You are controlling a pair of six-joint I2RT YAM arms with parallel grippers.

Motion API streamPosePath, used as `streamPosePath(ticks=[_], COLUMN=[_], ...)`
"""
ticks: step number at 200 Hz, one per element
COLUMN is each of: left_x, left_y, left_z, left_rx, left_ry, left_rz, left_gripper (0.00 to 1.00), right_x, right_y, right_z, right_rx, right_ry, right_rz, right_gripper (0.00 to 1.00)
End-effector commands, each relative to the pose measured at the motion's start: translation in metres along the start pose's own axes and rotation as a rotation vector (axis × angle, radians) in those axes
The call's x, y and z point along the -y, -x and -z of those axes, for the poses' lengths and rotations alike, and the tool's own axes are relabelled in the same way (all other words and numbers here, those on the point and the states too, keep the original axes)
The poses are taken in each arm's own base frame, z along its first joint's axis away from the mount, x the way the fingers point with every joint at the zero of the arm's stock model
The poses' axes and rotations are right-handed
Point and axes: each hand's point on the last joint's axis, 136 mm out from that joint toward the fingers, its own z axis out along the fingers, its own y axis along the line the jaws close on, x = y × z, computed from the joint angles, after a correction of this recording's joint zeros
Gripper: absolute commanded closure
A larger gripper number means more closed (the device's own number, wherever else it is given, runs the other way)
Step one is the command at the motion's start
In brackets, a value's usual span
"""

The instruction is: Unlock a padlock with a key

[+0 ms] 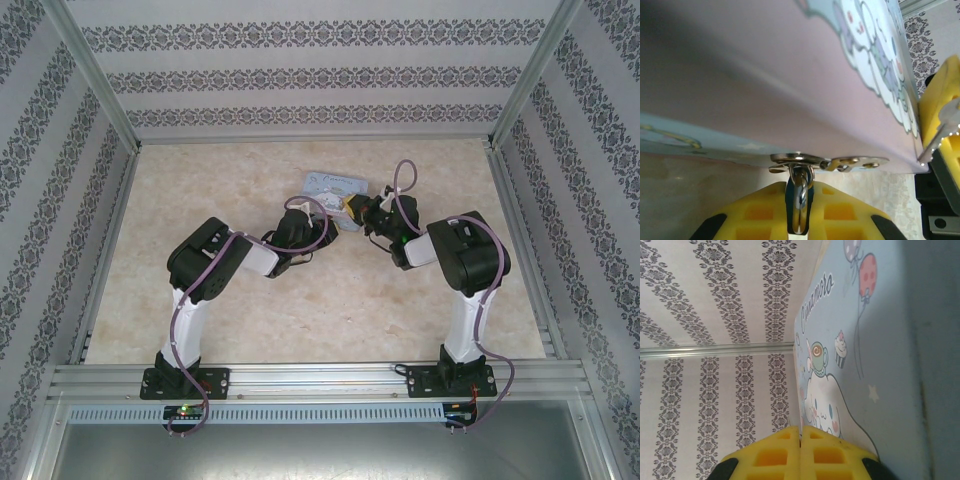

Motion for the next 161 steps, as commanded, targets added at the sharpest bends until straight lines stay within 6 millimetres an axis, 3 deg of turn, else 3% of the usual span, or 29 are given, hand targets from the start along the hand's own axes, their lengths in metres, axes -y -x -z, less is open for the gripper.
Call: streamPosePath(ticks=[1,32,90,136,140,161], left_x=[-0.008,0.005,0.021,0.032,0.033,0.038], left_y=[-0.010,-0.007,-0.005,-0.004,-0.004,-0.003], left_z=[0.005,0.012,0.032,0.046,0.047,0.053], left_rx=[-0.064,-0.094,-0.163,-0.193,-0.195,-0.191], left_ry=[0.052,0.012,-0.054,-0.109,-0.112,-0.128], left_rz=[0.065,0.106,0.171,0.238,0.243,0.267], left_gripper=[0.99,1.00,1.00,1.00,1.00,1.00], right_x=[-0.017,-0.018,0.016,0.032,0.043,0.052], right_y=[-0.003,-0.020,-0.066,-0.089,-0.092,-0.101], right_z=[0.017,0.037,0.077,0.081,0.086,0.084], right_rx=[-0.013,-0.053,-0.116,-0.120,-0.119,-0.111], right_ry=[0.021,0.010,-0.063,-0.106,-0.132,-0.154], right_rz=[0.037,0.041,0.038,0.031,0.017,0.000], right_gripper=[1.00,1.00,1.00,1.00,1.00,1.00])
